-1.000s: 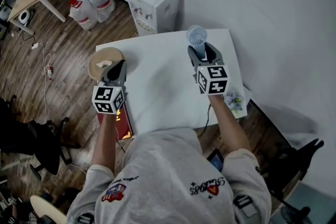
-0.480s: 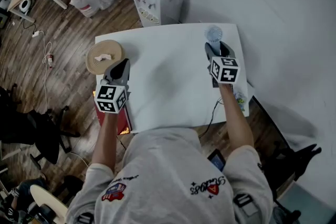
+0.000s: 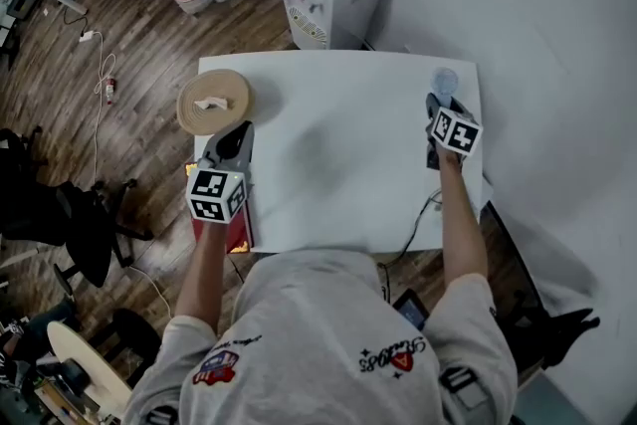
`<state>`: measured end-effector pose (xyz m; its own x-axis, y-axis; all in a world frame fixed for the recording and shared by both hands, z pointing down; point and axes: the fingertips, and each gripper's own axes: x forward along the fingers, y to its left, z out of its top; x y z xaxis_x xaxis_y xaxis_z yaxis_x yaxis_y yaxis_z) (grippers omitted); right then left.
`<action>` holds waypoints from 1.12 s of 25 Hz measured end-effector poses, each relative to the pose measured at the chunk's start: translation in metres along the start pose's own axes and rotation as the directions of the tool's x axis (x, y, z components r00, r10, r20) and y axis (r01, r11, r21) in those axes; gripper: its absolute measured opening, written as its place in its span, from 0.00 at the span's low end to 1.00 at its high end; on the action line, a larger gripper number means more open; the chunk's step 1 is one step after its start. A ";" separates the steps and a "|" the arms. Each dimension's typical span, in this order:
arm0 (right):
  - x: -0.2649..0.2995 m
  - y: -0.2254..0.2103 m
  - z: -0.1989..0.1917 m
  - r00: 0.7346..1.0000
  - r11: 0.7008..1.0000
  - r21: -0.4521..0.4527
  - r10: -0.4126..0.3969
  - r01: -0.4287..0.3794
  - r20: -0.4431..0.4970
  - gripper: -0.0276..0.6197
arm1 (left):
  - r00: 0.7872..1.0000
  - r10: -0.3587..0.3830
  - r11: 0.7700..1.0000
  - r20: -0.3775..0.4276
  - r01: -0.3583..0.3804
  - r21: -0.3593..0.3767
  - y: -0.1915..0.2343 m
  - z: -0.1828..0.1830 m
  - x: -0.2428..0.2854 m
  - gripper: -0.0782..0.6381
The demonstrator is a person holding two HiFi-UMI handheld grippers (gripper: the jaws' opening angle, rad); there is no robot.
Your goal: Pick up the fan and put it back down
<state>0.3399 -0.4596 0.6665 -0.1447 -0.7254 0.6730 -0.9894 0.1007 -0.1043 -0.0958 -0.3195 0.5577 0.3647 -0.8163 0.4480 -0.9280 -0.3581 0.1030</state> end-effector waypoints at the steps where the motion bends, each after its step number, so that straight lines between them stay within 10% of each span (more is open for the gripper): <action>1: 0.008 -0.005 -0.006 1.000 1.000 0.008 -0.010 0.011 -0.022 0.38 | 1.000 0.007 1.000 -0.003 -0.007 -0.006 0.003 -0.002 -0.002 0.12; 28: 0.098 -0.020 -0.086 0.952 0.995 0.049 -0.066 0.085 -0.300 0.39 | 0.994 0.074 0.995 -0.082 -0.079 -0.065 0.029 -0.037 -0.006 0.12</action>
<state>0.3446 -0.4744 0.7973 -0.0747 -0.4923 0.8672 -0.9966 0.0053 -0.0828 -0.1279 -0.3076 0.5911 0.2879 -0.8006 0.5255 -0.9569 -0.2619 0.1252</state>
